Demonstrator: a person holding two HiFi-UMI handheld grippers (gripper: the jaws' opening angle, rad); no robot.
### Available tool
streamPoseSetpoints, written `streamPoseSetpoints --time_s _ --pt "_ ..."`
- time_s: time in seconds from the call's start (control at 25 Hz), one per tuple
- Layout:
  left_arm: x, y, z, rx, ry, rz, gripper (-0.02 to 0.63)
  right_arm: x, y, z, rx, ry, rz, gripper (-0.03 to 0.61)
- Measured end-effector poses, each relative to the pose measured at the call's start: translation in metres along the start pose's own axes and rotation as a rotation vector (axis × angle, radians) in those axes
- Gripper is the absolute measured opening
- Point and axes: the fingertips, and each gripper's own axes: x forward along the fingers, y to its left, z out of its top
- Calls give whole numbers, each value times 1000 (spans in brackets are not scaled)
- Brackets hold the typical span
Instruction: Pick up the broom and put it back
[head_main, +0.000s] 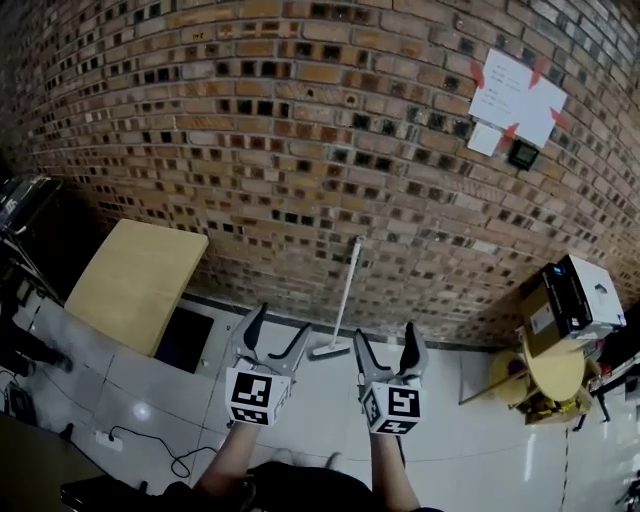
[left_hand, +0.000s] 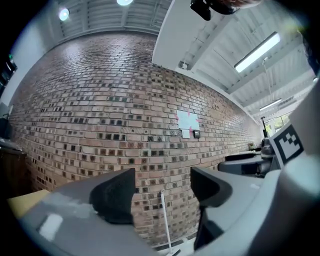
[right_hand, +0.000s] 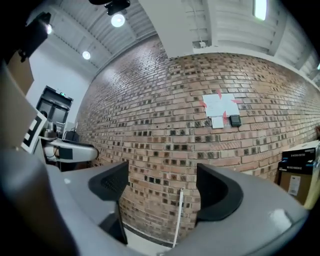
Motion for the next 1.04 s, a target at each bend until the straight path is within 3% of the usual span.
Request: streamPoseSetpoints --time_s 0.48,1.04 --pt "20 -78 13 15 -16 -40 345 -32 -73 9 -14 -2 -68 419" --pt "29 -91 7 6 6 -23 341 -48 -91 15 -10 -6 -79 419"
